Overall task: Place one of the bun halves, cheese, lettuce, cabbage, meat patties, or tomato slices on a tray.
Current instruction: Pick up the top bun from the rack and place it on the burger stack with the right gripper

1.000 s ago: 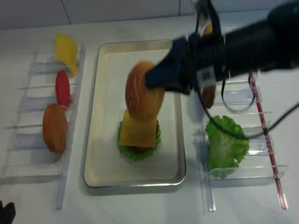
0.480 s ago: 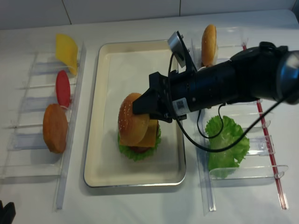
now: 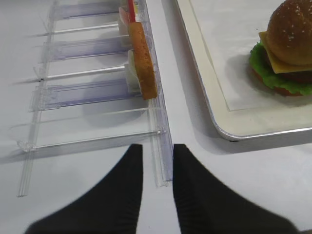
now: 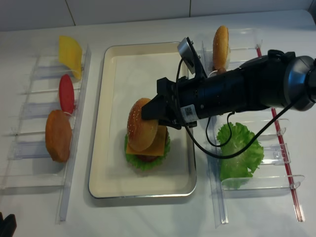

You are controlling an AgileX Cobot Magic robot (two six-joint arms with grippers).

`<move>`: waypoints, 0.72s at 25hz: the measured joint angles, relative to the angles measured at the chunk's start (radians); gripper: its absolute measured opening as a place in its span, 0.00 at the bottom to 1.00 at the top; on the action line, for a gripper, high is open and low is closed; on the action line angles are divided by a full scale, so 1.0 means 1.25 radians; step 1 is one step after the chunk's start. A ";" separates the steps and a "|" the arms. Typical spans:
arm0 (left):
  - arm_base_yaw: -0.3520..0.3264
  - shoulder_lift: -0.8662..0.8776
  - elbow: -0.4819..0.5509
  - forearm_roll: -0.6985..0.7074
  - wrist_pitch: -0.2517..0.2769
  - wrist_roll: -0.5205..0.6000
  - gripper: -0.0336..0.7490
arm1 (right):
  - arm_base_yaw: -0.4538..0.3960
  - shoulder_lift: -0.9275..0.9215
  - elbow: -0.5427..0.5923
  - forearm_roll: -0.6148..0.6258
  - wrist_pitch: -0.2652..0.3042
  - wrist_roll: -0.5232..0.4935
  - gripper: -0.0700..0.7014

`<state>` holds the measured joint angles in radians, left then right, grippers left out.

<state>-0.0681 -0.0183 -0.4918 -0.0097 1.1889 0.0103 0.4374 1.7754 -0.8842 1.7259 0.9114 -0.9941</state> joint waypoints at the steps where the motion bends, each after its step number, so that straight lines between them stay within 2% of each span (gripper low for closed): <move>1: 0.000 0.000 0.000 0.000 0.000 0.000 0.26 | 0.000 0.000 0.000 0.000 -0.001 0.000 0.38; 18: 0.000 0.000 0.000 0.000 0.000 0.000 0.26 | 0.000 0.000 0.000 -0.040 -0.017 0.039 0.38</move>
<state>-0.0681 -0.0183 -0.4918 -0.0097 1.1889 0.0103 0.4374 1.7754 -0.8842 1.6765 0.8896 -0.9455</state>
